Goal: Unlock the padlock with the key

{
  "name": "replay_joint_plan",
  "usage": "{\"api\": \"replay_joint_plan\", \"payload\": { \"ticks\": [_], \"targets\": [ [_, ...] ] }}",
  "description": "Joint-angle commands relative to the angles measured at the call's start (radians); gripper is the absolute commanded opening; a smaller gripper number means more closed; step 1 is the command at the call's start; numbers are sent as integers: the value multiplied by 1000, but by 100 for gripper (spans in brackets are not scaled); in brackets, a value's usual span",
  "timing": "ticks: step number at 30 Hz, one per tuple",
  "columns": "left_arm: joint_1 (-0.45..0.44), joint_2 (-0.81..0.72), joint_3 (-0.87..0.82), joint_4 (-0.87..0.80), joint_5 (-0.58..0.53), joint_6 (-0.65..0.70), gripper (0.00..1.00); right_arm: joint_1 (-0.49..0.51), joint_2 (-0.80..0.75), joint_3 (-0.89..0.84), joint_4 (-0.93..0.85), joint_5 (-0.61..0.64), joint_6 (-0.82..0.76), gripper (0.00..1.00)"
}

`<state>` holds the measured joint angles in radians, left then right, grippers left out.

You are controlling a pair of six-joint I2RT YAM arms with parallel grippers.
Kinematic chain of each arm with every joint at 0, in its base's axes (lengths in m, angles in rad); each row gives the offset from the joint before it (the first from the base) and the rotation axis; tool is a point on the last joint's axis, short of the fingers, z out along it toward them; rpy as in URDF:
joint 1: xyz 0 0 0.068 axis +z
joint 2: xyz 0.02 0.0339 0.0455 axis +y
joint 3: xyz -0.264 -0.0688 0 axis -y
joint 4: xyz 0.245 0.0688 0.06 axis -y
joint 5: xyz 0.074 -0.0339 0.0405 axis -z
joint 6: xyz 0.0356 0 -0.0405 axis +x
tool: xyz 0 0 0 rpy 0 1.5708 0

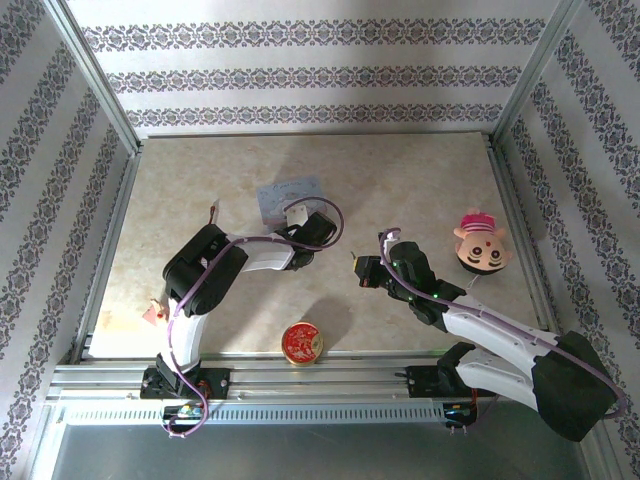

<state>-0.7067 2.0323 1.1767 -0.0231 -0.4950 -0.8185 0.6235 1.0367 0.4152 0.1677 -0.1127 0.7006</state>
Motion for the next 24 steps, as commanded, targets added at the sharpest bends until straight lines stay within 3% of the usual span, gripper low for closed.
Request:
{"api": "replay_joint_plan", "payload": {
  "ticks": [1, 4, 8, 12, 24],
  "targets": [
    [10, 26, 28, 6, -49, -25, 54, -10, -6, -5, 20, -8, -10, 0],
    [13, 28, 29, 9, -60, -25, 54, -11, -4, -5, 21, -8, -9, 0],
    [15, 29, 30, 26, -73, -11, 44, -11, -1, -6, 26, -8, -7, 0],
    [15, 34, 32, 36, -80, 5, 42, -10, -1, -7, 27, -10, -7, 0],
    [15, 11, 29, 19, -6, 71, 13, -7, 15, -18, 39, 2, 5, 0]
  ]
}}
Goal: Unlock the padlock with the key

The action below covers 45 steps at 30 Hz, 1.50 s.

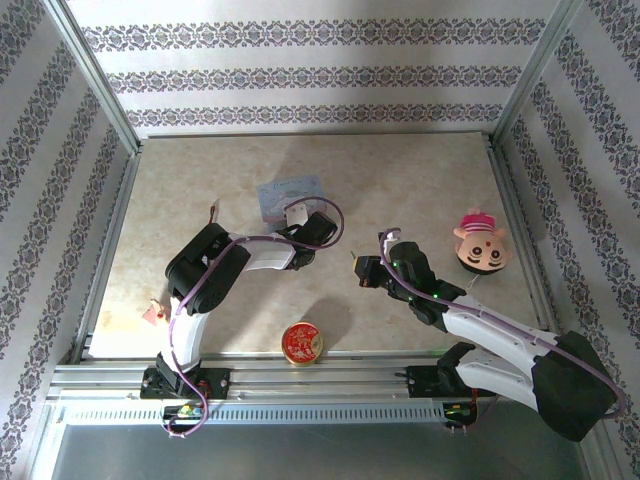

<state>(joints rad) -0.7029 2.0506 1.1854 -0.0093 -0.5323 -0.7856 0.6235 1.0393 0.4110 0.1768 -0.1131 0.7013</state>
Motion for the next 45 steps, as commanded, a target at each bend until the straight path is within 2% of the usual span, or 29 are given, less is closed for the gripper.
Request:
{"api": "replay_joint_plan", "payload": {
  "ticks": [1, 6, 11, 18, 24, 31, 39, 45],
  "targets": [
    [11, -14, 22, -7, 39, 41, 11, -7, 18, -14, 33, 6, 4, 0],
    [11, -42, 44, -119, 94, 3, 1, 19, 67, -15, 63, 23, 3, 0],
    [11, -56, 63, -226, 205, -97, 1, 47, 140, -38, 170, 26, 18, 0],
    [11, -97, 28, -225, 357, -242, 1, 73, 274, -61, 322, 20, 34, 0],
    [11, -139, -45, -145, 459, -365, 1, 108, 402, -117, 525, 31, 36, 0],
    [11, -167, -94, -70, 520, -413, 1, 151, 564, -115, 761, 43, 15, 0],
    [19, -191, -140, 8, 567, -443, 1, 189, 659, -117, 884, 144, 19, 0],
    [20, -187, -146, 42, 601, -448, 1, 189, 716, -138, 975, 155, 35, 0]
  ]
}}
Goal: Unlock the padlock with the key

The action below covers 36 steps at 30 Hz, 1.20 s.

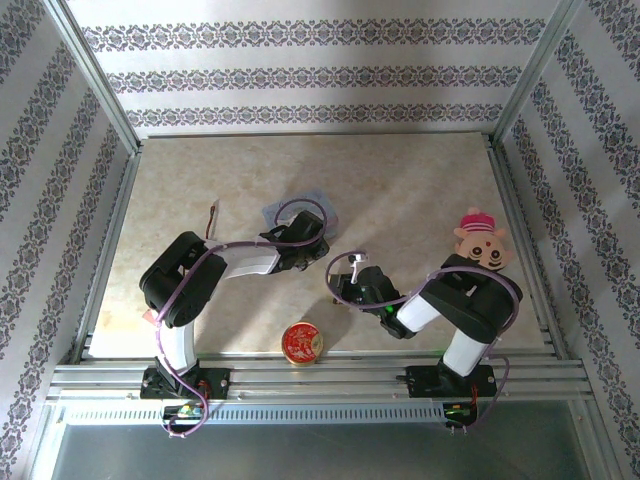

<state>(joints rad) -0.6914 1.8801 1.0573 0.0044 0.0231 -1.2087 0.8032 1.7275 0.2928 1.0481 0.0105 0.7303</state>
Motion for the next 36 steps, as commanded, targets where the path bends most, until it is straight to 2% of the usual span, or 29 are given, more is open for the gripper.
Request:
{"api": "replay_joint_plan", "payload": {
  "ticks": [1, 10, 20, 36],
  "targets": [
    [9, -17, -20, 31, 49, -26, 1, 10, 41, -22, 125, 32, 7, 0],
    [9, -22, -20, 29, 56, -22, 1, 7, 194, -35, 337, 28, 42, 0],
    [9, -18, -19, 27, 64, -21, 1, 3, 215, -12, 337, 70, 40, 0],
    [9, -2, -13, 29, 90, -18, 1, -25, 246, 15, 337, 51, 46, 0]
  ]
}}
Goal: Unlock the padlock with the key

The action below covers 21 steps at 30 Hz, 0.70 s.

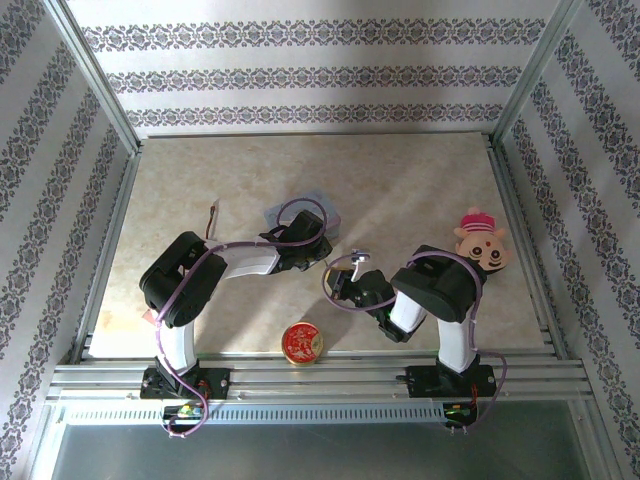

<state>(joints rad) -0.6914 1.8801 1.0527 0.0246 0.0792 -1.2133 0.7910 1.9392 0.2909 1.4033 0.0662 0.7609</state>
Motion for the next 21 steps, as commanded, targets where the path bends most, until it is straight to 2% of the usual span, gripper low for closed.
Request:
{"api": "replay_joint_plan", "payload": {
  "ticks": [1, 21],
  "targets": [
    [9, -2, -9, 9, 36, -13, 2, -15, 35, 19, -18, -8, 13, 0],
    [9, 13, -12, 6, 58, -14, 2, -60, 76, 47, -18, -99, 37, 0]
  ]
}}
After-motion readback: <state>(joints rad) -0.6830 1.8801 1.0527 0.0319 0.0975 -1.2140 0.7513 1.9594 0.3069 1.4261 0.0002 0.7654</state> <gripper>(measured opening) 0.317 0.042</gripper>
